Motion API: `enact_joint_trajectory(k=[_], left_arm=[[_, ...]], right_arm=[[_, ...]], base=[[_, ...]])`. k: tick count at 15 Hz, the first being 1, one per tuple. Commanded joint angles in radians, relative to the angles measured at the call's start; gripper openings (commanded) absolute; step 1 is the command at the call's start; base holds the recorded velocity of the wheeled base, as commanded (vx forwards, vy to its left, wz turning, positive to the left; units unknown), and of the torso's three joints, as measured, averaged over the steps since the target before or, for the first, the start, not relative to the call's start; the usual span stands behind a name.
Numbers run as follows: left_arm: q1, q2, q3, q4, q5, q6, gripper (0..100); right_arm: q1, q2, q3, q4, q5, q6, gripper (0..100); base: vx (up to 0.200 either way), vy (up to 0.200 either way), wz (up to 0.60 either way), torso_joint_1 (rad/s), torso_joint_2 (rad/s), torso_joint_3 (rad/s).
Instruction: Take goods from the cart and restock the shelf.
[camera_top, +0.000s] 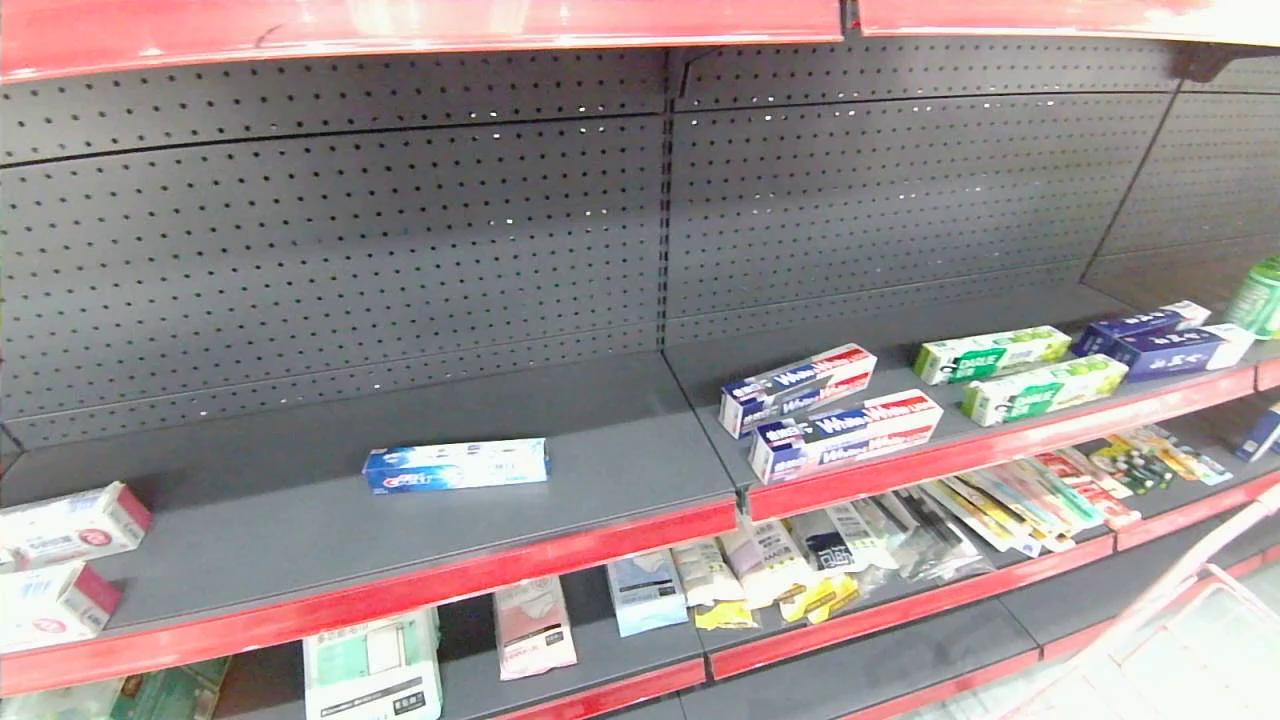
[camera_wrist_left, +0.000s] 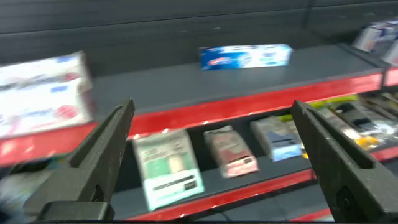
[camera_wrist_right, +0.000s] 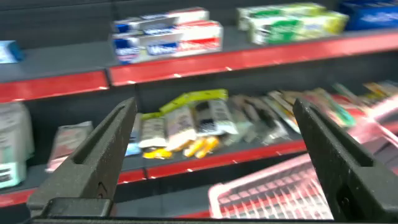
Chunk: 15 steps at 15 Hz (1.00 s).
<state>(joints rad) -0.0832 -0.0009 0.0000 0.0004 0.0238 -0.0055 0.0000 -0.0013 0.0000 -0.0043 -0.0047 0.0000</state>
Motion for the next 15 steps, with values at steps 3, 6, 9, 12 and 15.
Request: enact_joint_trajectory(k=[3,6,9,12,15], left_arm=[[0.0,0.001,0.0,0.0,0.001,-0.001,100],[0.0,0.001,0.0,0.0,0.001,-0.001,100],[0.0,0.001,0.0,0.0,0.001,-0.001,100],[0.0,0.001,0.0,0.0,0.001,-0.001,100],[0.0,0.001,0.0,0.0,0.001,-0.001,100]], right_arm=[[0.0,0.001,0.0,0.0,0.0,0.0,100],[0.0,0.001,0.0,0.0,0.0,0.0,100],[0.0,0.001,0.0,0.0,0.0,0.0,100],[0.0,0.001,0.0,0.0,0.0,0.0,100],[0.0,0.001,0.0,0.0,0.0,0.0,100]], base=[[-0.2,0.0,0.0,0.004,0.01,0.005],[-0.2,0.0,0.0,-0.002,0.01,-0.005],[-0.133,0.0,0.0,-0.006,0.0,0.002],[0.0,0.0,0.0,0.0,0.0,0.0],[0.0,0.0,-0.6,0.015,0.0,0.001]])
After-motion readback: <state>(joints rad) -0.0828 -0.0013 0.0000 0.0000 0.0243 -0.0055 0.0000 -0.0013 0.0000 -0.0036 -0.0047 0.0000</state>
